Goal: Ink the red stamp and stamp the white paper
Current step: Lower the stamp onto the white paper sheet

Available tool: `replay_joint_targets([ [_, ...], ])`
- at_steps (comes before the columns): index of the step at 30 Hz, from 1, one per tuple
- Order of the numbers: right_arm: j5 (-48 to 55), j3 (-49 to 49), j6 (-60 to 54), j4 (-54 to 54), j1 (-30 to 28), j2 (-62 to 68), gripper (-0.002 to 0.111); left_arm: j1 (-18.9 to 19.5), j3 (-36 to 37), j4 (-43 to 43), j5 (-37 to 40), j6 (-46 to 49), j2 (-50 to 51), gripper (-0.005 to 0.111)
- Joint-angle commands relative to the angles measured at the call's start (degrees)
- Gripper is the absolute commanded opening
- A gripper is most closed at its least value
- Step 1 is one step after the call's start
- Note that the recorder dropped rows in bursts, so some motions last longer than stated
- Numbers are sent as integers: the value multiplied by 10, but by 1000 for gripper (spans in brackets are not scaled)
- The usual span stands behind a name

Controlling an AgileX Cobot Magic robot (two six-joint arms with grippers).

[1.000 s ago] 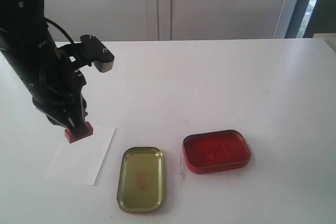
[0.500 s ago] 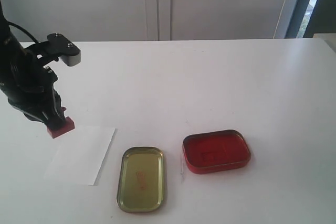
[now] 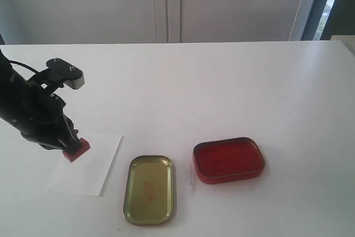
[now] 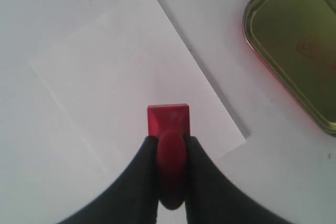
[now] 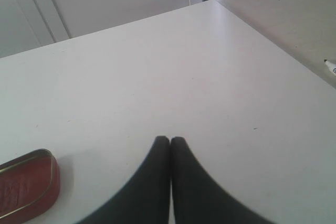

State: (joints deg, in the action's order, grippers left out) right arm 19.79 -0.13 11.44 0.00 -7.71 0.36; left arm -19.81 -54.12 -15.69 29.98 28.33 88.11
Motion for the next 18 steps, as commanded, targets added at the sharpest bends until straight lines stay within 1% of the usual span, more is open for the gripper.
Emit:
replay_joint_targets([
  [1,-2,1,0,0,-3,-4,0,2,16,-23,-26,2,-6,0],
  [11,-2,1,0,0,-3,-4,0,2,16,-23,-42,-4,-4,0],
  [18,-2,1,0,0,-3,-4,0,2,14,-23,-56,-31,37,0],
])
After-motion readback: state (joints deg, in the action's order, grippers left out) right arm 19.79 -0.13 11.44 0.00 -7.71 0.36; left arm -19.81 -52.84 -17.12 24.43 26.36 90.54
